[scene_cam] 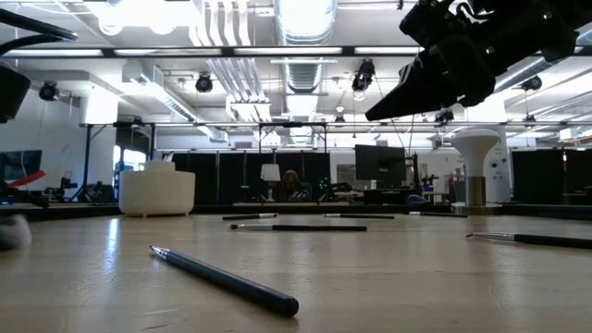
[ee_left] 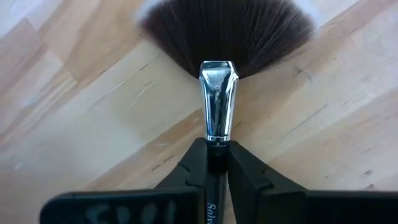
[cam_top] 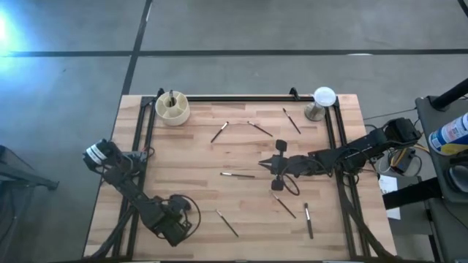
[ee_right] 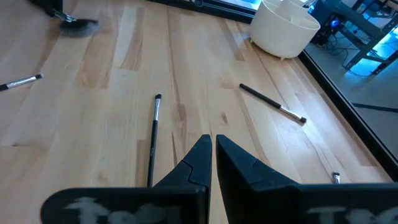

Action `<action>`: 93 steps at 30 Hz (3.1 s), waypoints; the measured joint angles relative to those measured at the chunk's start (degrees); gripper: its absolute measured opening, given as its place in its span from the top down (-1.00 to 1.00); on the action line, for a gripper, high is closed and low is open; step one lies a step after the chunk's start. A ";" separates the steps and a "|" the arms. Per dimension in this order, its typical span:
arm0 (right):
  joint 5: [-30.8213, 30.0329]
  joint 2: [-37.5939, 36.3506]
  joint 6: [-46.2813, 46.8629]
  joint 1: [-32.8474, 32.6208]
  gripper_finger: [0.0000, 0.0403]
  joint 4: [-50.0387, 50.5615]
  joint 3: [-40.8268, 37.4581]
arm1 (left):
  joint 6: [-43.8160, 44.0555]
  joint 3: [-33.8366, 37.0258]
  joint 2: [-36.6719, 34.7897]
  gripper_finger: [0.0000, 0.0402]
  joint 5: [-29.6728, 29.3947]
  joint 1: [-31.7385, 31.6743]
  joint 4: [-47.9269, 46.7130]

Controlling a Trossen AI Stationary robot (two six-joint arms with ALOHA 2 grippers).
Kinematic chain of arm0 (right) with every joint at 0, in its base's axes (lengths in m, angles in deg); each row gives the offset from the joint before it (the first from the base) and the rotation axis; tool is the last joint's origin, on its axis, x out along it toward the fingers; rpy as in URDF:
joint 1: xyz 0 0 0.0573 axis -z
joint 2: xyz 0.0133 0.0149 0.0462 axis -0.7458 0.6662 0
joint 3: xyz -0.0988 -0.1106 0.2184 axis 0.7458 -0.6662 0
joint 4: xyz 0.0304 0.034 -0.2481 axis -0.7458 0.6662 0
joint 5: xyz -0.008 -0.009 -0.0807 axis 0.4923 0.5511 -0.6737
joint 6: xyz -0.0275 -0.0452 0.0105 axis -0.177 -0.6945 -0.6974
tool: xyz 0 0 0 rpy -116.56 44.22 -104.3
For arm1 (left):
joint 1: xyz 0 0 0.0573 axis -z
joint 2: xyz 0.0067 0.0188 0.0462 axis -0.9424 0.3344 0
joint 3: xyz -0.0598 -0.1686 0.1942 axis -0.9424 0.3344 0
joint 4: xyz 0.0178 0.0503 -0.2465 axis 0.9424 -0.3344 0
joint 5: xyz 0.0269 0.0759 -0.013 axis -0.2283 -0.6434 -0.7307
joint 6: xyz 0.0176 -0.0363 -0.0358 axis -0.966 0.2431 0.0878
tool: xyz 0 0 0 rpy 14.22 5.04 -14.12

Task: Put items in baskets/containers
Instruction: Put the highlighter brush into the organizer

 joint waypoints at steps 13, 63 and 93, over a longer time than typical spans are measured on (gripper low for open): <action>-0.02 0.00 -1.55 0.04 0.91 -1.23 0.00 | -6.61 1.05 -12.82 0.84 -26.23 -0.09 -6.23; -0.04 0.02 -3.84 0.15 0.91 -4.63 -0.07 | -108.46 53.48 -32.47 0.84 -38.91 -72.91 126.15; -0.04 0.02 -2.51 0.15 0.91 -4.47 -0.22 | -103.67 56.91 -13.73 0.84 -43.22 -80.64 138.02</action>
